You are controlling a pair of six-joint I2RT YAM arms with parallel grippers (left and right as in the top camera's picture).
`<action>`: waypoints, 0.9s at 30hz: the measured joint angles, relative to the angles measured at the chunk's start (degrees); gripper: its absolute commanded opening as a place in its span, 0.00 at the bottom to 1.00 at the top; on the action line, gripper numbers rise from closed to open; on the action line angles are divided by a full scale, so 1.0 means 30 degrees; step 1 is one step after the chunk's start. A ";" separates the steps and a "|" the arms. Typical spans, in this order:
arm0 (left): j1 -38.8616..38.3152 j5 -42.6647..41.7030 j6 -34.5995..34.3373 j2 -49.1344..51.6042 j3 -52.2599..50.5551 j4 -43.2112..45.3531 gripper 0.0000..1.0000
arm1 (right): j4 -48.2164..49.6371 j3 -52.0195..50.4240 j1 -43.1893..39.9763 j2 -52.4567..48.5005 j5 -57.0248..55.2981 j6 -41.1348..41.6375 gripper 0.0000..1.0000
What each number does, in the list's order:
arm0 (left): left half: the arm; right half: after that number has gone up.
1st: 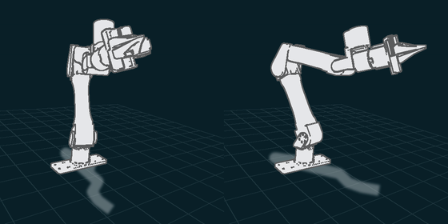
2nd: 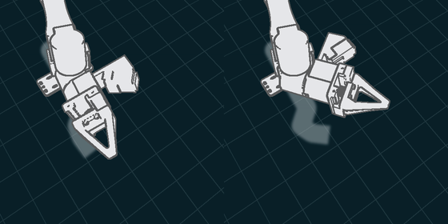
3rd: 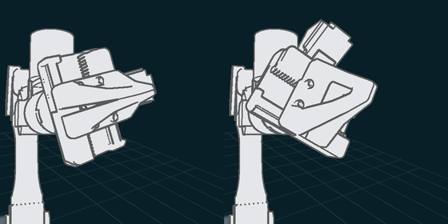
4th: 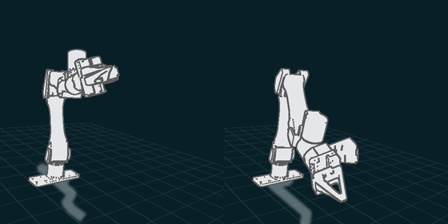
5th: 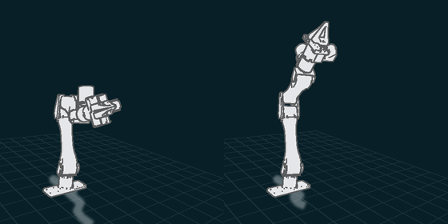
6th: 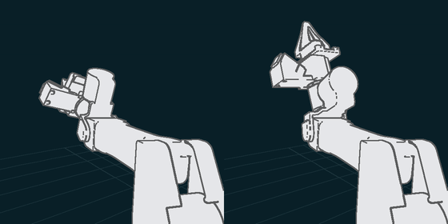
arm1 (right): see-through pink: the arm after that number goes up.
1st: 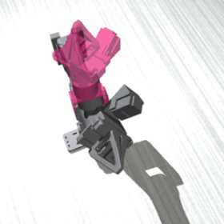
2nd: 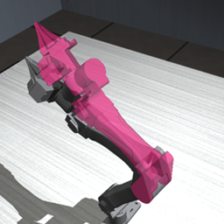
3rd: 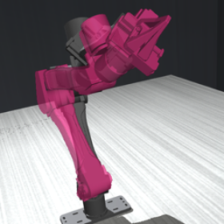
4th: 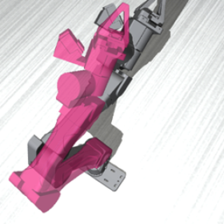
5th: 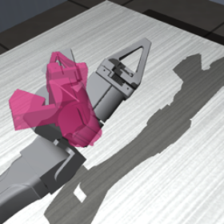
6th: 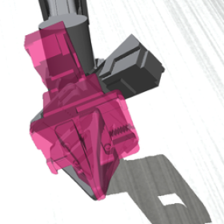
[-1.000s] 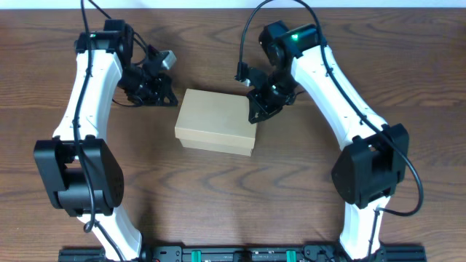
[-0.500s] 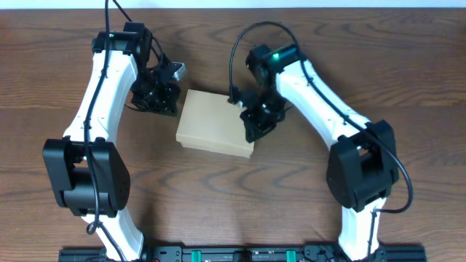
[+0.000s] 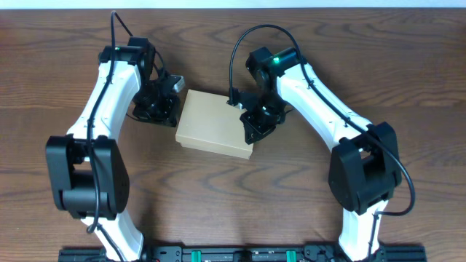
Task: Pack container
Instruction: 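Press down on the closed lid with both grippers from each side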
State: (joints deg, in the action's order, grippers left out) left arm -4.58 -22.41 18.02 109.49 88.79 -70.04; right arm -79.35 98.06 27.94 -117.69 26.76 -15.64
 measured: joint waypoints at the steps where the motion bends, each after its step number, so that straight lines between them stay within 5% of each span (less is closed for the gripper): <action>1: 0.0007 0.0022 -0.0022 -0.0335 0.0007 0.0036 0.06 | 0.0000 0.0000 0.0000 0.0000 -0.0007 0.0000 0.02; 10: -0.0197 0.0051 0.0015 -0.5136 0.0634 0.0415 0.06 | 0.0007 0.0000 0.0015 0.0000 -0.0022 0.0000 0.02; 27: -0.0998 -0.1122 -0.0656 -0.4998 -0.4386 0.3366 0.06 | 0.0036 0.0000 0.0015 0.0000 -0.0022 0.0007 0.02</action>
State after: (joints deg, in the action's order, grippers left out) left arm -7.57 -25.78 16.05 94.50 75.64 -59.94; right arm -79.24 98.06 27.99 -117.69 26.70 -15.62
